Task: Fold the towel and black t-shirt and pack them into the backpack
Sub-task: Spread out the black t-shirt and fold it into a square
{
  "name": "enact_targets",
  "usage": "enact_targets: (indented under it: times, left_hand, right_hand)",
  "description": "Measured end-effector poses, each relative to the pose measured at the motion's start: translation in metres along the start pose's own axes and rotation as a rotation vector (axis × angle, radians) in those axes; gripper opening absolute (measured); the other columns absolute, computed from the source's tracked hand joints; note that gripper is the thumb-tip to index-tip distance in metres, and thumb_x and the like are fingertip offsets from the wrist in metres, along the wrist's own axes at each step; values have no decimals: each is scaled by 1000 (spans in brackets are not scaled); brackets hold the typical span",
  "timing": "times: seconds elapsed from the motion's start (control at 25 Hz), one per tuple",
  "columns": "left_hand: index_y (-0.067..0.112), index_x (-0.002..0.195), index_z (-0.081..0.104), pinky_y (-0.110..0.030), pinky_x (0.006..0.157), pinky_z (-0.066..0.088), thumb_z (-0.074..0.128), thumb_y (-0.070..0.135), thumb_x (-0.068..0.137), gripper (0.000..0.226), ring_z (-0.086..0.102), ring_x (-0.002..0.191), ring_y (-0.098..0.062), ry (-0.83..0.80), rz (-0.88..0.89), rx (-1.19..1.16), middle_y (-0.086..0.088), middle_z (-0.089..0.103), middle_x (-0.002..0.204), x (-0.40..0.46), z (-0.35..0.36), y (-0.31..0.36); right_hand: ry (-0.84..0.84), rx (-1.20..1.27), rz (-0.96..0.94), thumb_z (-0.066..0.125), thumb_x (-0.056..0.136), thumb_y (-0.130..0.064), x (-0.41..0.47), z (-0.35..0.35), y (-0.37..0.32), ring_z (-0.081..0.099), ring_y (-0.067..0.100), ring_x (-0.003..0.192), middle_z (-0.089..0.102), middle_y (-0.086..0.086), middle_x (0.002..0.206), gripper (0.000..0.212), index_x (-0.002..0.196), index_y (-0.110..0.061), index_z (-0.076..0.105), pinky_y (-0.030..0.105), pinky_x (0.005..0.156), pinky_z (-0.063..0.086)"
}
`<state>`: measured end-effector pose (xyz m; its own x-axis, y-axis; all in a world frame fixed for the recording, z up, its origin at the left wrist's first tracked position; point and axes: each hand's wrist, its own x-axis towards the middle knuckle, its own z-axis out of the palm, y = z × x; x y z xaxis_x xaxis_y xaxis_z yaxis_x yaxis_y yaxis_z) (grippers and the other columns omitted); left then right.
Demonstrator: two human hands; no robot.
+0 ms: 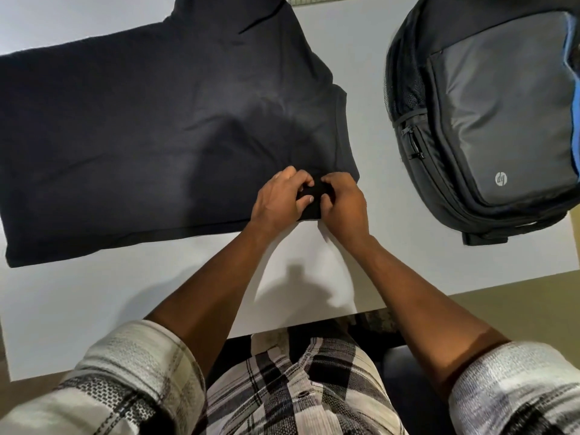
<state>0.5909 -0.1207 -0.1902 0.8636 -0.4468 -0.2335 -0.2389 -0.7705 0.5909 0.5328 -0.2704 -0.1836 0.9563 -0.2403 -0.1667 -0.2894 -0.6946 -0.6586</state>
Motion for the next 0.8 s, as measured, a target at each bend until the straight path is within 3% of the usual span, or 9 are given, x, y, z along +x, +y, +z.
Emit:
enact_targets:
  times: [0.16,0.28,0.36,0.48,0.64,0.8]
  left_hand:
    - [24,114,63,-42,87,51,72,23,86,30,54,105,-17,41,4,-115,5,57,110,-8,-2,1]
    - [20,131,57,-42,109,37,55,23,96,35,43,131,-20,241,-35,-53,1,51,141,-25,-5,-9]
    - [18,146,45,-46,118,23,51,27,98,49,27,147,-25,306,-185,74,-4,33,159,-31,-12,-26]
    - [18,156,27,-54,122,14,49,41,99,65,13,153,-31,300,-382,191,-9,17,166,-41,-31,-77]
    - [19,159,20,-55,123,11,39,52,101,69,11,154,-29,290,-410,314,-7,15,167,-72,-62,-155]
    - [17,159,19,-59,121,12,38,53,101,71,11,153,-32,310,-435,358,-8,15,167,-92,-99,-218]
  right_hand:
    - [172,117,-142,51,85,3,0,-5,-22,57,9,100,60,3,116,33,112,-10,64,24,81,51]
    - [116,69,-329,50,91,-1,6,10,-38,56,18,120,60,11,130,35,124,-4,63,29,102,47]
    - [31,-84,-330,48,95,-10,14,27,-44,45,26,137,48,13,149,47,141,-5,52,36,116,33]
    - [-85,-385,-290,45,100,-28,19,54,-45,30,33,148,29,11,162,58,155,-13,32,52,119,24]
    - [-150,-567,-224,39,104,-43,17,64,-32,15,30,153,18,6,167,62,159,-19,21,58,121,16]
    - [-97,-560,-161,34,103,-52,26,68,-55,15,31,153,17,5,167,66,158,-17,23,60,121,13]
